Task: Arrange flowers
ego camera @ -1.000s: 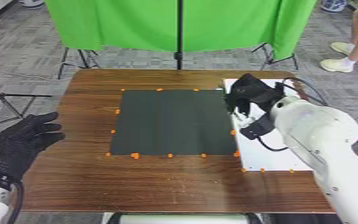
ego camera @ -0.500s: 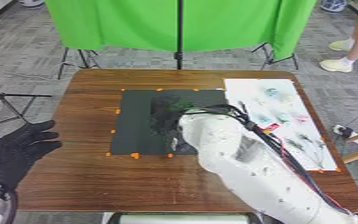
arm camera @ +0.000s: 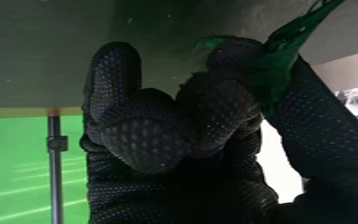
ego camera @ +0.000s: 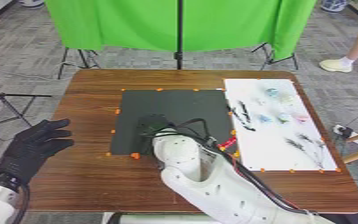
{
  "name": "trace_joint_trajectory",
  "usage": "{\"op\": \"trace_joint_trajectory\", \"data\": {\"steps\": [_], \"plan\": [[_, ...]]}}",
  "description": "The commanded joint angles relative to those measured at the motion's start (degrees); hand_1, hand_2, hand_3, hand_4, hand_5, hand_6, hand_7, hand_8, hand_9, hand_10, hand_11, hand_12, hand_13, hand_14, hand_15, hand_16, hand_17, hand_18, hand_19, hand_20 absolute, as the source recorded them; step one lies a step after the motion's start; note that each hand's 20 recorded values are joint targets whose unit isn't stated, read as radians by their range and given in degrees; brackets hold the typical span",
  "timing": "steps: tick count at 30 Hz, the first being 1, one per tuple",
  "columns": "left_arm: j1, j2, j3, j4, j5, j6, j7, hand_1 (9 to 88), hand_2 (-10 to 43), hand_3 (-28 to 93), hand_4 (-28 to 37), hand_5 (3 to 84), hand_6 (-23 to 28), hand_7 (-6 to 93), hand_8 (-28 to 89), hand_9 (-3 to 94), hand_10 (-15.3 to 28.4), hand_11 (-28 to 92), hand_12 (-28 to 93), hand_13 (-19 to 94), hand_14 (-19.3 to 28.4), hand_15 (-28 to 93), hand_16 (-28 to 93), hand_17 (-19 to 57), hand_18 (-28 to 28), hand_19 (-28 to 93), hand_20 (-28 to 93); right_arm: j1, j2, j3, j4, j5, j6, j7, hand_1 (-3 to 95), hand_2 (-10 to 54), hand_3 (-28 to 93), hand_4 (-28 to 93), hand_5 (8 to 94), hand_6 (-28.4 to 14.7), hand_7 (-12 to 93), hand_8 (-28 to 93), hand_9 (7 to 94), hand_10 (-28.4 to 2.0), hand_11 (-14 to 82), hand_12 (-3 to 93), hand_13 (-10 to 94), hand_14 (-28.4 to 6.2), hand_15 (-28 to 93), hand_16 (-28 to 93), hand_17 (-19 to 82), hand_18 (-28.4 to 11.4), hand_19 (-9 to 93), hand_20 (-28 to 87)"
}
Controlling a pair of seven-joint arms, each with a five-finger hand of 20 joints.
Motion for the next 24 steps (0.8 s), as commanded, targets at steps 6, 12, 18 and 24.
{"op": "trace_joint_trajectory", "data": {"steps": [6,12,18,24], "plan": [[-3.91,2.09,3.05,2.06,-0.18,-1.34,-3.78,28.9,7.3,72,-28.3,44.7,7.2,31.0,-14,41.6,17.1,46,19,36,20.8,69,-6,-2.7,24.6,66,0,-2.7,-5.22,3.18,3.21,3.63,1.07,4.0,30.9,1.6,86,-21,81.9,0.1,67,-16,93.7,-6.2,55.2,26.1,94,-3.3,63,27,44,-17.3,90,5],[-4.53,2.26,3.75,2.41,-0.22,-1.35,-3.76,28.9,7.4,72,-28.3,44.6,7.2,31.0,-13,41.5,17.2,46,19,36,20.9,69,-6,-2.7,24.6,66,0,-3.66,-5.89,4.91,4.2,6.53,0.79,4.14,27.9,5.2,81,-24,83.9,0.0,64,-16,93.7,-7.1,54.9,25.2,94,-4.8,63,26,44,-18.0,91,5],[-4.57,2.26,3.95,2.5,-0.29,-1.24,-3.72,28.9,7.4,72,-28.3,44.6,7.1,31.0,-14,41.5,17.2,46,19,36,20.9,69,-6,-2.7,24.5,66,0,-4.17,-5.79,5.89,4.32,9.21,2.95,3.35,26.3,5.8,79,-26,83.3,-0.3,62,-15,93.7,-7.5,53.5,25.9,94,-5.2,61,28,42,-18.2,91,5],[-5.89,3.04,5.04,3.03,-0.48,-1.69,-4.53,28.9,7.4,72,-28.3,44.6,7.1,31.1,-14,41.4,17.2,46,19,36,20.9,69,-6,-2.7,24.6,66,0,-4.36,-6.93,6.79,5.44,9.83,3.89,3.56,25.5,6.7,79,-26,82.9,-0.6,62,-15,93.7,-7.7,52.4,26.8,94,-5.6,60,29,42,-18.4,90,5]]}}
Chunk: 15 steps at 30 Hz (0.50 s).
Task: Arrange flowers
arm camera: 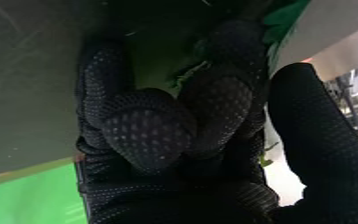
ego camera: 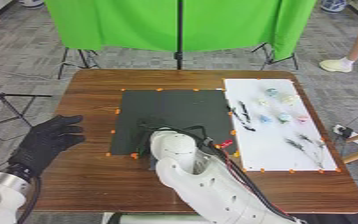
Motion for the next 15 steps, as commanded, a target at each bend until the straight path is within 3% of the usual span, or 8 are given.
{"op": "trace_joint_trajectory", "data": {"steps": [1,4,15], "plan": [[-1.02,0.78,1.51,1.05,-0.47,-0.9,-1.64,29.0,7.4,72,-28.3,44.5,7.2,31.1,-14,41.4,17.2,46,19,36,20.9,69,-6,-2.7,24.6,66,0,-0.98,-1.45,0.83,2.12,1.75,2.01,0.37,25.5,6.7,79,-26,82.9,-0.6,61,-15,93.7,-7.8,52.1,26.8,94,-5.6,60,29,42,-18.3,90,5],[-2.1,1.01,2.11,1.53,-0.45,-1.19,-2.17,28.9,7.4,72,-28.3,44.6,7.1,31.0,-14,41.4,17.2,46,19,36,20.9,69,-6,-2.7,24.6,66,0,-0.86,-1.61,1.09,2.68,1.9,2.78,0.05,25.5,7.1,79,-25,82.6,-0.7,61,-15,93.7,-7.9,51.5,27.0,94,-5.6,59,30,41,-18.3,90,5],[-2.56,1.17,2.54,1.75,-0.42,-1.08,-2.44,28.9,7.3,73,-28.3,44.5,7.1,31.1,-14,41.5,17.2,46,19,36,21.0,69,-6,-2.7,24.6,66,0,-1.98,-2.14,3.51,2.16,8.77,4.32,-1.85,25.1,8.0,79,-25,81.9,-1.0,59,-15,93.7,-8.4,48.0,26.8,93,-6.1,56,31,40,-18.5,89,6]]}}
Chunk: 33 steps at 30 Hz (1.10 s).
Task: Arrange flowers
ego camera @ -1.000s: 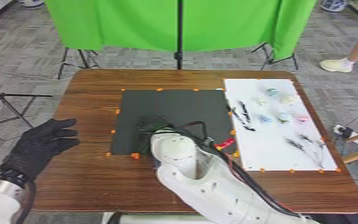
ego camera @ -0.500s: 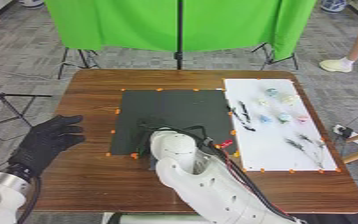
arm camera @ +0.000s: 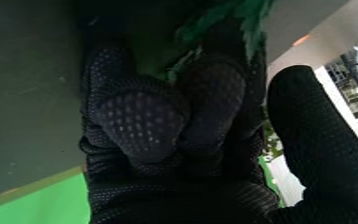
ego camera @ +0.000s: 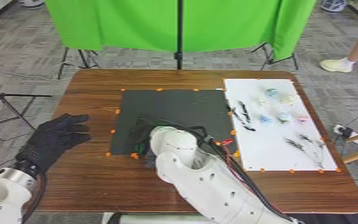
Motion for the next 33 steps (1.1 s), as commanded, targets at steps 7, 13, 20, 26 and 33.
{"op": "trace_joint_trajectory", "data": {"steps": [7,13,20,26,33], "plan": [[1.07,-0.52,0.2,0.21,-0.15,-0.36,0.16,28.9,7.3,73,-28.3,44.5,7.1,31.1,-14,41.5,17.1,46,19,36,20.9,69,-6,-2.7,24.6,66,0,-1.2,0.9,1.27,0.26,4.0,2.94,-2.23,24.7,8.5,79,-25,81.4,-1.4,58,-15,93.7,-8.9,45.4,27.1,93,-6.6,56,31,39,-18.6,88,7],[5.81,-3.58,-1.93,-1.65,0.3,1.37,4.73,28.9,7.3,73,-28.3,44.5,7.1,31.1,-14,41.5,17.2,46,19,36,20.9,69,-6,-2.7,24.6,66,0,0.54,4.75,4.01,-3.16,11.0,2.41,-1.86,23.9,8.9,78,-25,81.1,-1.5,58,-15,93.7,-8.9,44.7,27.8,92,-6.5,55,31,38,-18.6,88,8],[8.66,-5.69,-3.46,-2.7,0.52,2.07,6.72,28.9,7.4,73,-28.3,44.6,7.2,31.0,-14,41.5,17.2,46,19,36,20.9,69,-6,-2.7,24.5,66,0,0.58,11.83,10.19,-9.13,17.77,2.72,-0.33,22.4,9.5,78,-24,79.6,-2.2,57,-15,93.7,-9.5,42.3,30.3,90,-7.3,57,31,37,-19.0,87,8],[9.56,-6.36,-4.42,-3.26,0.7,1.91,6.89,28.9,7.4,73,-28.3,44.7,7.2,30.9,-14,41.5,17.2,46,19,36,20.9,69,-6,-2.7,24.6,66,0,-5.65,24.96,19.99,-20.1,19.87,9.57,-2.34,21.3,9.4,78,-23,72.1,-3.9,54,-17,85.5,-12.3,46.8,33.0,80,-10.0,65,30,32,-19.1,85,9],[10.77,-6.65,-5.17,-3.77,0.64,2.58,7.65,29.0,7.4,73,-28.3,44.5,7.1,31.1,-14,41.5,17.2,46,19,36,20.9,69,-6,-2.7,24.6,66,0,-20.58,42.05,37.45,-27.93,15.28,12.8,-0.49,21.5,0.0,77,-27,60.2,-6.0,40,-18,66.5,-14.3,51.9,31.8,63,-12.1,71,27,27,-19.3,80,15]]}}
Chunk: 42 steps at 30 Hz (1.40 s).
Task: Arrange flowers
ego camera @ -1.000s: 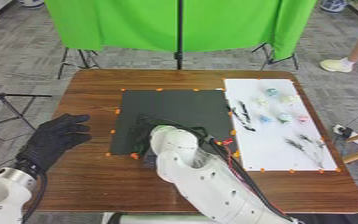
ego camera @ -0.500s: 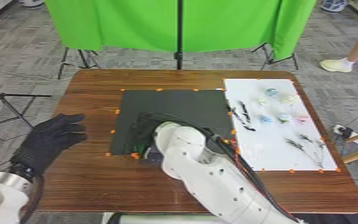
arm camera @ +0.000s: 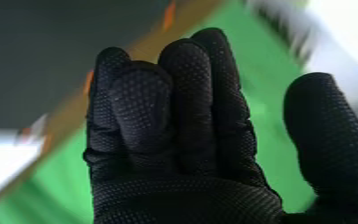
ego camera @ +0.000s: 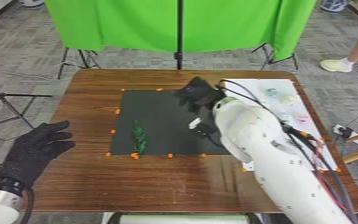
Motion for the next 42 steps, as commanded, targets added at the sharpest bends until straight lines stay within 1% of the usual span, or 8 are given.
{"op": "trace_joint_trajectory", "data": {"steps": [1,6,10,15,23,32,37,42], "plan": [[2.55,-0.79,-0.79,-0.58,0.34,1.04,0.71,29.0,7.4,73,-28.3,44.5,7.1,31.1,-14,41.6,17.2,46,19,36,20.8,69,-6,-2.7,24.6,66,0,-17.33,24.01,21.12,-6.54,-6.21,2.64,2.23,20.8,-1.9,76,-28,57.8,-6.3,39,-18,64.1,-14.3,52.8,31.4,61,-12.1,71,26,27,-19.3,80,16],[2.83,-0.92,-0.87,-0.56,0.33,0.73,0.96,28.9,7.4,73,-28.3,44.5,7.2,31.0,-14,41.5,17.2,46,19,36,20.8,69,-6,-2.7,24.6,66,0,-28.0,27.19,32.61,-6.76,-9.6,-0.66,5.76,19.7,-9.1,72,-28,46.0,-8.7,38,-18,50.2,-15.5,55.9,28.8,50,-13.2,73,23,23,-19.8,78,19],[3.07,-0.85,-0.96,-0.62,0.35,0.43,1.34,29.0,7.5,72,-28.3,44.5,7.1,31.1,-14,41.6,17.3,46,19,36,20.8,69,-6,-2.7,24.6,66,0,-34.34,27.81,38.0,-7.4,-10.91,-6.51,8.16,19.1,-9.5,70,-28,40.4,-10.3,36,-17,41.9,-16.2,56.3,27.4,43,-14.3,72,19,20,-20.3,76,20],[3.23,-0.83,-0.83,-0.53,0.37,0.34,1.68,29.0,7.5,73,-28.3,44.5,7.1,31.1,-14,41.5,17.2,46,19,36,20.8,70,-6,-2.7,24.6,66,0,-39.82,27.21,43.39,-7.09,-6.32,-11.97,10.48,17.7,-9.5,70,-28,36.0,-12.2,28,-15,35.6,-18.1,47.7,23.9,36,-14.7,66,13,16,-20.9,72,22],[4.7,-1.13,-0.96,-0.96,0.16,0.9,2.64,28.9,7.5,72,-28.3,44.5,7.1,31.2,-14,41.5,17.2,46,19,36,20.9,70,-6,-2.7,24.6,66,0,-45.48,25.5,46.88,-7.55,-5.34,-12.67,10.34,21.2,-9.5,67,-28,38.8,-11.4,26,-14,39.9,-16.6,45.7,22.6,39,-14.0,62,12,16,-20.8,70,23],[4.42,-1.23,-0.76,-0.83,0.25,0.85,2.74,29.0,7.6,73,-28.3,44.5,7.1,31.3,-14,41.6,17.2,46,19,36,20.9,69,-6,-2.7,24.6,66,0,-45.65,24.88,44.36,-5.74,-7.4,-11.86,9.2,34.5,-9.5,48,-28,47.4,-7.7,31,-17,50.3,-14.3,52.0,23.5,50,-11.9,64,15,20,-19.4,71,23],[4.5,-1.27,-0.68,-0.88,0.2,0.94,2.85,29.0,7.5,73,-28.3,44.6,7.1,31.3,-14,41.5,17.2,46,19,36,20.8,70,-6,-2.7,24.6,66,0,-44.76,25.19,41.22,-4.24,-10.21,-9.4,8.38,39.2,-9.5,46,-28,53.7,-5.1,34,-19,57.1,-13.0,53.6,24.1,57,-10.6,64,17,22,-18.4,72,23],[4.44,-1.36,-0.59,-0.87,0.22,0.91,2.82,29.0,7.5,73,-28.3,44.6,7.2,31.3,-14,41.6,17.2,46,19,36,20.8,70,-6,-2.7,24.6,66,0,-43.96,25.1,38.58,-3.13,-12.08,-8.23,7.77,40.8,-9.5,55,-28,59.9,-3.0,38,-21,61.3,-11.3,54.7,26.0,63,-9.4,66,20,25,-17.4,74,23]]}}
